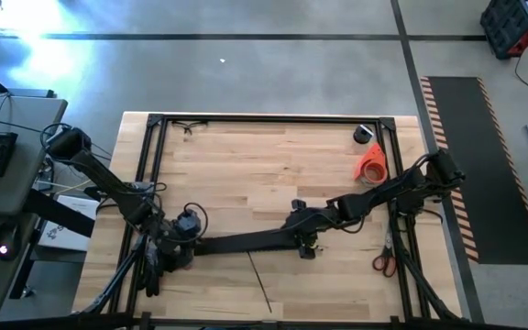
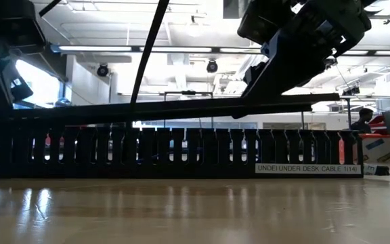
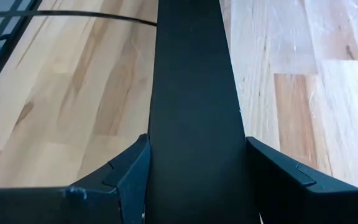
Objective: Ziptie cables
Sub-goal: Close the black cable duct with a black cable duct lid
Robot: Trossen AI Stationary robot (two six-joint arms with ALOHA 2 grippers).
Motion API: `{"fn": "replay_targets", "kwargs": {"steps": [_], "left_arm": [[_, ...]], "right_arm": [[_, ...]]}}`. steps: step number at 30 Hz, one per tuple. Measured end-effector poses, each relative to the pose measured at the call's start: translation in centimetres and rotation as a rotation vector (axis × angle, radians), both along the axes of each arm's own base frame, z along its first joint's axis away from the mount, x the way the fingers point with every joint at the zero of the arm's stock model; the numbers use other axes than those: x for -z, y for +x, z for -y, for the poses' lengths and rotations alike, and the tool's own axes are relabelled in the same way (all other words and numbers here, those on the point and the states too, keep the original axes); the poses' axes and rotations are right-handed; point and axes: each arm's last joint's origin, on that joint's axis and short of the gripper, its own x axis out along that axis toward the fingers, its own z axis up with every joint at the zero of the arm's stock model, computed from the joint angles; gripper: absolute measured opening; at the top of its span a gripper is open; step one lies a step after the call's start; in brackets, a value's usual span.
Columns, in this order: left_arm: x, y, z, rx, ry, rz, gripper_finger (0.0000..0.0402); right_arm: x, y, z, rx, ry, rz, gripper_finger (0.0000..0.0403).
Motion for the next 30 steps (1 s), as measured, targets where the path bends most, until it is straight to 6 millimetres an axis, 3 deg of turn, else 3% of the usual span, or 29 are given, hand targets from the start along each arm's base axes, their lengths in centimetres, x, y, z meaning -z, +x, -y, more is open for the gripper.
{"fn": "replay_targets", "kwargs": {"steps": [8, 21, 30], "left_arm": [[-2.1, 0.1, -0.1, 0.02, 0.0, 0.085, 0.0], [-0.8, 0.8, 0.4, 0.028, 0.008, 0.035, 0.0], [-0.8, 0.8, 0.4, 0.025, -0.001, 0.03, 0.0]], "right_arm": [[-0.1, 0.1, -0.1, 0.015, -0.011, 0.019, 0.0205], [1.4, 0.1, -0.1, 0.027, -0.017, -0.054, 0.0205], [0.9, 0.3, -0.2, 0.008, -0.03, -0.042, 0.0205]]}}
